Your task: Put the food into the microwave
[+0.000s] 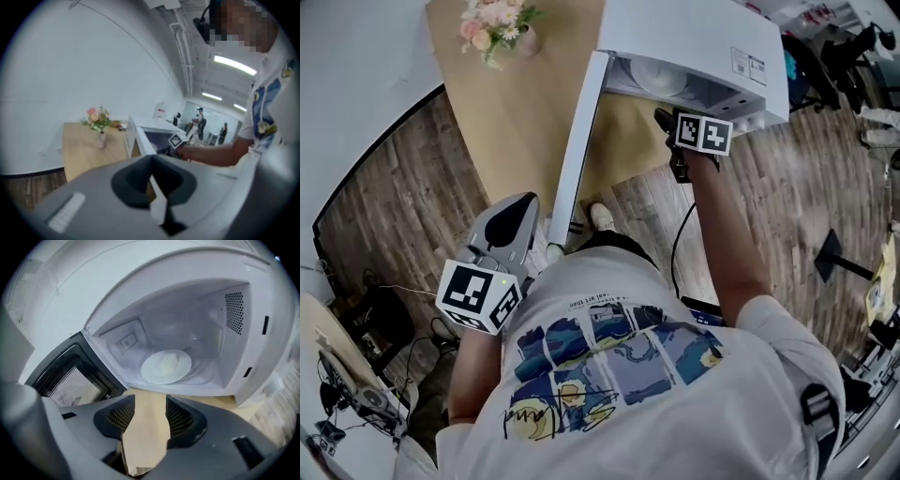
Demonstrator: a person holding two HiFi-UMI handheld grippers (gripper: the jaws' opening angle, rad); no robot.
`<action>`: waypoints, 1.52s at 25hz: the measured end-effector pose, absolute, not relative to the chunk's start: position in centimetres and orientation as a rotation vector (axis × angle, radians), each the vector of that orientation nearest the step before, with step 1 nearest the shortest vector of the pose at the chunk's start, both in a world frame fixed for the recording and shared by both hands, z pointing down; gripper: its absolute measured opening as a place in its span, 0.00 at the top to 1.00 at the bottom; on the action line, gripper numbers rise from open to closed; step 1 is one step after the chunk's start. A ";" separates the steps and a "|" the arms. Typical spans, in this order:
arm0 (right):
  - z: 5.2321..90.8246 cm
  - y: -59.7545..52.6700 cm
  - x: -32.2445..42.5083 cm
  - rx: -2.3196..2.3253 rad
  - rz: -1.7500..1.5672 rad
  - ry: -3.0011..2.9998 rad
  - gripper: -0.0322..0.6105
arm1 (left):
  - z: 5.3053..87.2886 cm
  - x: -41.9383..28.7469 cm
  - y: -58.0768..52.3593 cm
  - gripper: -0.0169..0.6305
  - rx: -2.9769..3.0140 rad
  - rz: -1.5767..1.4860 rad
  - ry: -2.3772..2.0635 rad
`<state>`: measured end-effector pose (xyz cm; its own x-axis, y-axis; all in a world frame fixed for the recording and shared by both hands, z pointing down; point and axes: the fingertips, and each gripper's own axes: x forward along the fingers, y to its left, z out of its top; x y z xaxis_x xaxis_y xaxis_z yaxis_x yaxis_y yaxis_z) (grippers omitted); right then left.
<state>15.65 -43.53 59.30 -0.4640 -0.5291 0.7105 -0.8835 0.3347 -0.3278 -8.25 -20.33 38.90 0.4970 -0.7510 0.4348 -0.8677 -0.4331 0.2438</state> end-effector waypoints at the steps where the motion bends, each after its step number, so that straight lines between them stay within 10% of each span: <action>1: 58.9 -42.8 15.6 1.244 0.968 -2.126 0.63 | 38.8 -8.3 -19.9 0.96 2.320 0.361 -1.328; 13: 53.0 -31.0 14.8 1.309 0.907 -2.218 0.91 | 38.9 -9.5 -14.2 0.96 2.421 0.338 -1.188; 38: 44.0 -10.4 6.9 1.230 0.716 -2.433 0.94 | 40.1 -13.8 -3.7 0.96 2.483 0.290 -1.089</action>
<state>6.90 -10.41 44.02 -0.5773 -0.6531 0.4901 -0.8145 0.5032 -0.2888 -13.77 -3.75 40.14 0.6730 -0.6534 0.3465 -0.7392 -0.6099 0.2858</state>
